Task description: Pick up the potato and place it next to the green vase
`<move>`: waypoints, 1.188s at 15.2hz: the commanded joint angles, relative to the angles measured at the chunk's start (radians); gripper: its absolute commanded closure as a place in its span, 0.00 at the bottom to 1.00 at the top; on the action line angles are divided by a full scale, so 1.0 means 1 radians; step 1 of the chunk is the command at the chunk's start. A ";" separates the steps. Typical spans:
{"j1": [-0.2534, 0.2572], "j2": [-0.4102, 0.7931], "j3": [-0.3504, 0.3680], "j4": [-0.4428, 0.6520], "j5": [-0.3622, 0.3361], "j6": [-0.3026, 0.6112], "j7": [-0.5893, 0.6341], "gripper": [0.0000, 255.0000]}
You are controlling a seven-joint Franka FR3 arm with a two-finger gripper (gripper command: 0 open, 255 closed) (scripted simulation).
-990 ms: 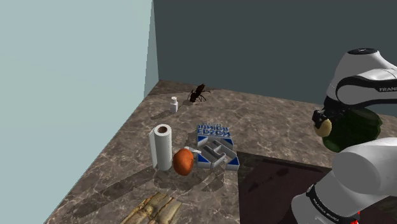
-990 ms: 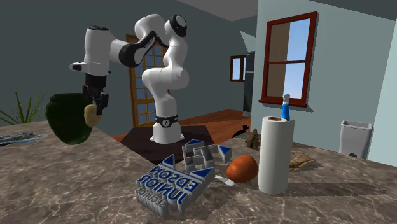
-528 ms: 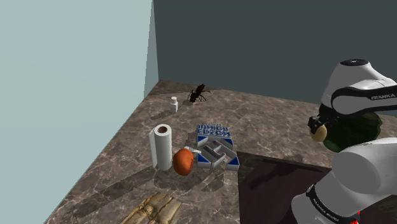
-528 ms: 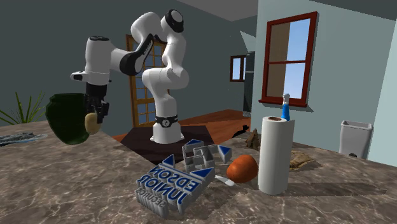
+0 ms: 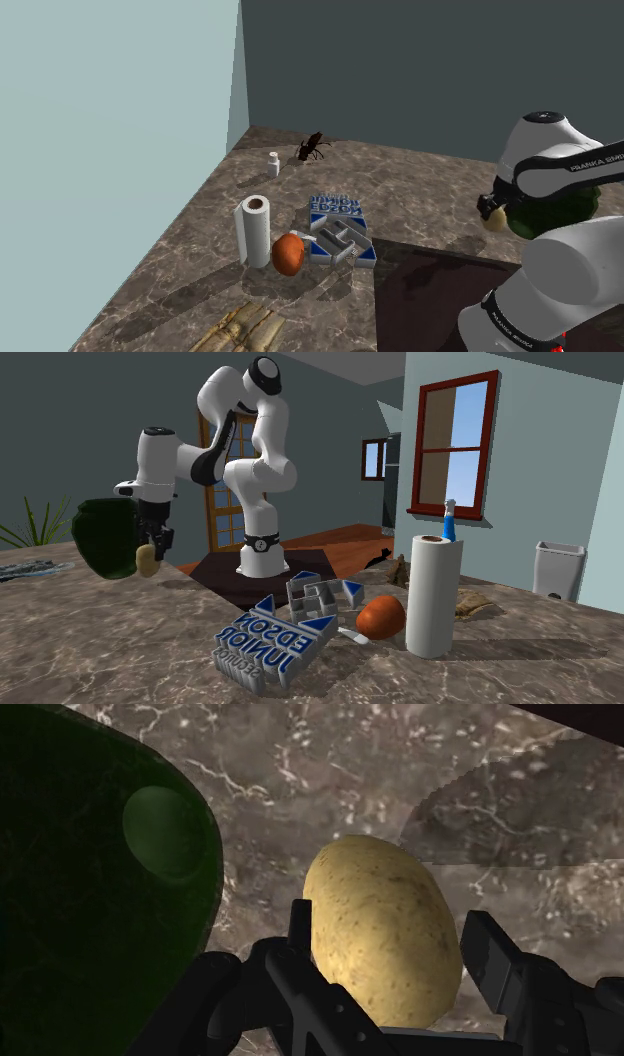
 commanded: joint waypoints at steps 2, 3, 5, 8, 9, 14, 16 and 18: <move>0.010 0.079 -0.025 0.003 -0.034 0.076 0.035 1.00; 0.012 0.106 -0.032 0.003 -0.046 0.102 0.047 1.00; 0.018 0.163 -0.047 0.006 -0.070 0.156 0.074 1.00; 0.022 0.215 -0.057 0.010 -0.092 0.205 0.099 1.00; 0.022 0.215 -0.057 0.010 -0.091 0.205 0.099 1.00; 0.021 0.216 -0.057 0.010 -0.091 0.205 0.099 1.00; 0.019 0.209 -0.055 0.008 -0.092 0.200 0.098 0.00; 0.020 0.210 -0.055 0.008 -0.091 0.200 0.099 0.00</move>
